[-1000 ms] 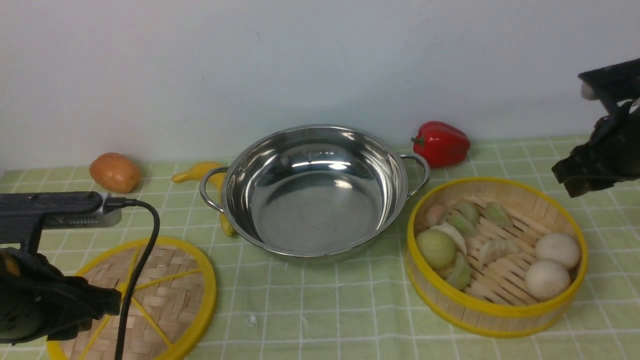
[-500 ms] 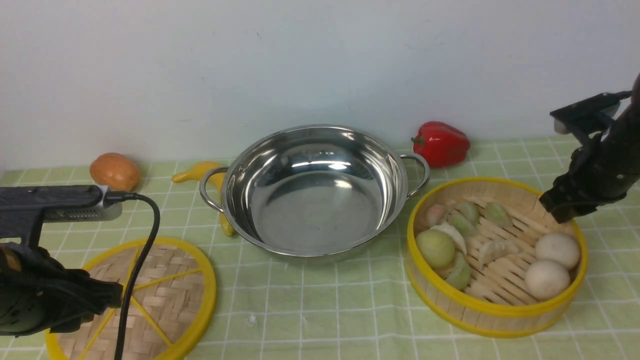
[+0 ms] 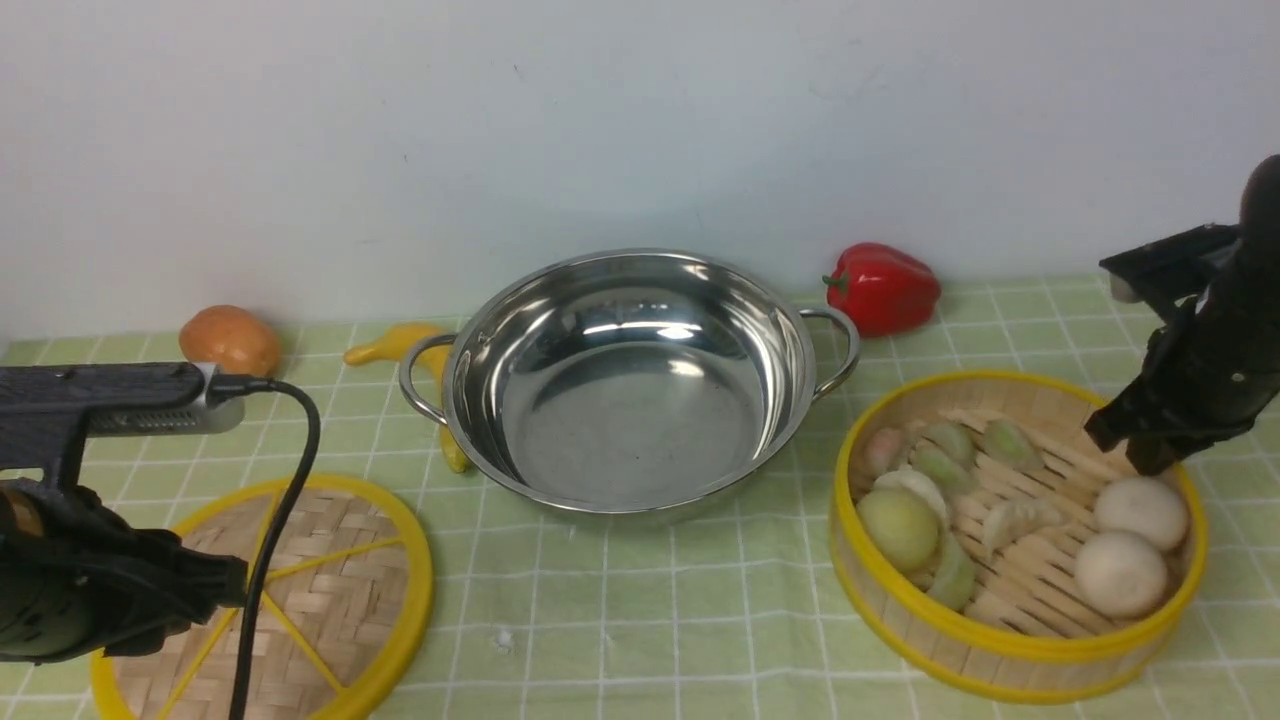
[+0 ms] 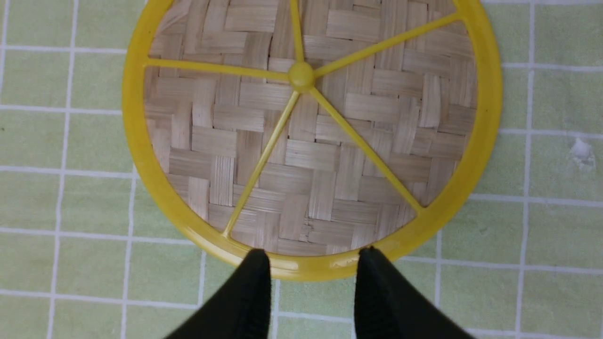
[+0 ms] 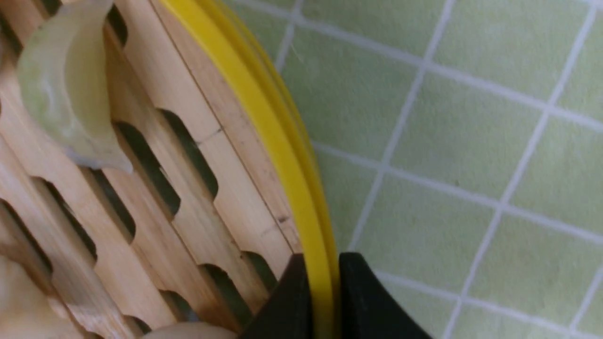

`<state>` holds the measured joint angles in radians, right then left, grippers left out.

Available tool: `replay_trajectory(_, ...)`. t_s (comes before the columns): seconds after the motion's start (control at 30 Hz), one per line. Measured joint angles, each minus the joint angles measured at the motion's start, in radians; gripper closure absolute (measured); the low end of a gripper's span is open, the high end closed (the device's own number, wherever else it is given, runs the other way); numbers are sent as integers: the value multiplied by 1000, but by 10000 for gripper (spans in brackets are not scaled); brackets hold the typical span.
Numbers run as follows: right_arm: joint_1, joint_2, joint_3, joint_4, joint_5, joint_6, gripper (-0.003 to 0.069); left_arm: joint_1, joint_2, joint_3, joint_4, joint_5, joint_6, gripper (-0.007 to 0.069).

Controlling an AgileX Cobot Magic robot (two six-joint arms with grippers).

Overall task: Place the steamer in the pot on the green tablecloth, and put the lid on the steamer.
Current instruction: 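Reach for and grasp the rim of the bamboo steamer holding the buns with the right gripper, then place the bamboo steamer basket of food into the steel pot with the right gripper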

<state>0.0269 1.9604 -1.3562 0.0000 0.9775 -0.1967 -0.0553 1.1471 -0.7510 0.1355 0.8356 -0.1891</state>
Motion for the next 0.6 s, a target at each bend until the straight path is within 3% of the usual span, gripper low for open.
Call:
replay_trajectory(0.37,-1,-162,-56,-9,256,36,563,0,0,0,1,0,1,382)
replay_trajectory(0.6,23,-193,-321,163,255,107,563,0,0,0,2,0,1,382)
